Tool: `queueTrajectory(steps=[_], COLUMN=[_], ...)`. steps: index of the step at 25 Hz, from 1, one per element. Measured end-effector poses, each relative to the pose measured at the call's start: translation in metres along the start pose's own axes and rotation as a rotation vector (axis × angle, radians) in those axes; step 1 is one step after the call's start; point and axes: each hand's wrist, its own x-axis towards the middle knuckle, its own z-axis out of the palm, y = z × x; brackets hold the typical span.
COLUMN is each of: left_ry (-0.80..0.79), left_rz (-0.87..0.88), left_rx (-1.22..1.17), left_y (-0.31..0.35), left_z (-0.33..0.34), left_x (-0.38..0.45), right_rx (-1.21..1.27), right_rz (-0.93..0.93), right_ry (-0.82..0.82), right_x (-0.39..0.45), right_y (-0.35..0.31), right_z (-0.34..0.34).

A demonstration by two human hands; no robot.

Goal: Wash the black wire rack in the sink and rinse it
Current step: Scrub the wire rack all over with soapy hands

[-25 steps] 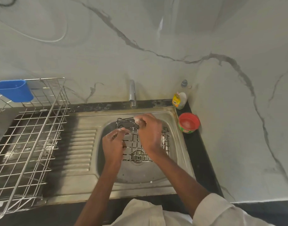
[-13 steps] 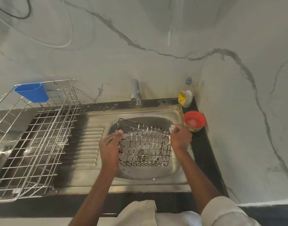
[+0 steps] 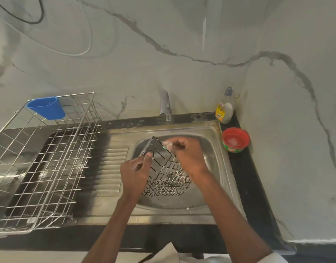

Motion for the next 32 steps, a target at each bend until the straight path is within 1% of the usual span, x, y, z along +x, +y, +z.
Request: queueTrajectory(steps=[1,2,3,4,6,8,10,13,15,17,18,19,20,21,22,23,24,25,26,27,28,29,30,31,32], left_ry=[-0.007,-0.018,-0.031,-0.055,-0.114,-0.156,-0.173,-0.216,-0.178,-0.127,-0.073,0.006,0.068,0.049,-0.051,-0.184,-0.304,-0.382,-0.405,-0.357,-0.273,-0.205,-0.172,-0.145,-0.12], left_rz=[0.016,0.042,0.094,0.179,0.373,0.451,0.435,0.362,0.373,0.363,0.293,0.151,-0.087,-0.415,-0.762,-1.069,-1.27,-1.352,-1.349,-1.294,-1.231,-1.181,-1.136,-1.1,-1.069], left_rx=[0.03,0.069,0.116,0.17,0.279,0.322,0.332,0.335,0.374,0.325,0.255,0.178,0.11,0.023,-0.153,-0.401,-0.608,-0.698,-0.722,-0.728,-0.726,-0.725,-0.715,-0.705,-0.73], left_y=[-0.006,-0.011,-0.016,-0.019,-0.023,-0.033,-0.05,-0.059,-0.061,-0.059,-0.055,-0.049,-0.041,-0.038,-0.039,-0.047,-0.054,-0.061,-0.07,-0.075,-0.077,-0.079,-0.083,-0.087,-0.092], left_z=[-0.004,-0.008,-0.013,-0.015,-0.018,-0.023,-0.025,-0.025,-0.029,-0.034,-0.035,-0.037,-0.038,-0.038,-0.038,-0.037,-0.036,-0.033,-0.026,-0.018,-0.011,-0.005,-0.002,-0.002,-0.003], left_x=[0.005,0.011,0.016,0.02,0.029,0.04,0.044,0.045,0.046,0.043,0.039,0.035,0.032,0.033,0.037,0.044,0.052,0.059,0.061,0.058,0.051,0.043,0.035,0.029,0.025], right_rx=[0.094,0.142,0.126,0.075,-0.037,-0.135,-0.093,0.106,0.211,0.253,0.245,0.229,0.199,0.149,0.084,0.009,-0.073,-0.153,-0.219,-0.268,-0.299,-0.324,-0.361,-0.408,-0.466], right_rz=[0.056,0.097,0.1,0.081,0.037,0.031,0.042,0.039,0.042,0.024,-0.005,-0.041,-0.086,-0.143,-0.207,-0.271,-0.318,-0.347,-0.362,-0.359,-0.322,-0.249,-0.152,-0.057,0.015], right_ry=[-0.03,-0.024,0.0,0.012,-0.021,-0.071,-0.058,0.031,0.115,0.208,0.253,0.298,0.336,0.359,0.348,0.297,0.213,0.111,0.007,-0.087,-0.165,-0.214,-0.22,-0.184,-0.107], right_x=[0.002,0.005,0.009,0.014,0.024,0.03,0.033,0.034,0.033,0.03,0.028,0.025,0.021,0.017,0.013,0.007,0.0,-0.007,-0.014,-0.019,-0.023,-0.024,-0.023,-0.021,-0.018], right_y=[-0.003,-0.003,-0.002,0.0,0.001,0.005,0.014,0.031,0.039,0.043,0.045,0.047,0.047,0.046,0.046,0.046,0.047,0.048,0.051,0.055,0.059,0.062,0.063,0.062,0.062], right_z=[-0.002,-0.003,-0.001,0.002,0.011,0.025,0.037,0.047,0.052,0.055,0.057,0.06,0.063,0.067,0.07,0.075,0.08,0.084,0.086,0.086,0.085,0.081,0.076,0.07,0.064])
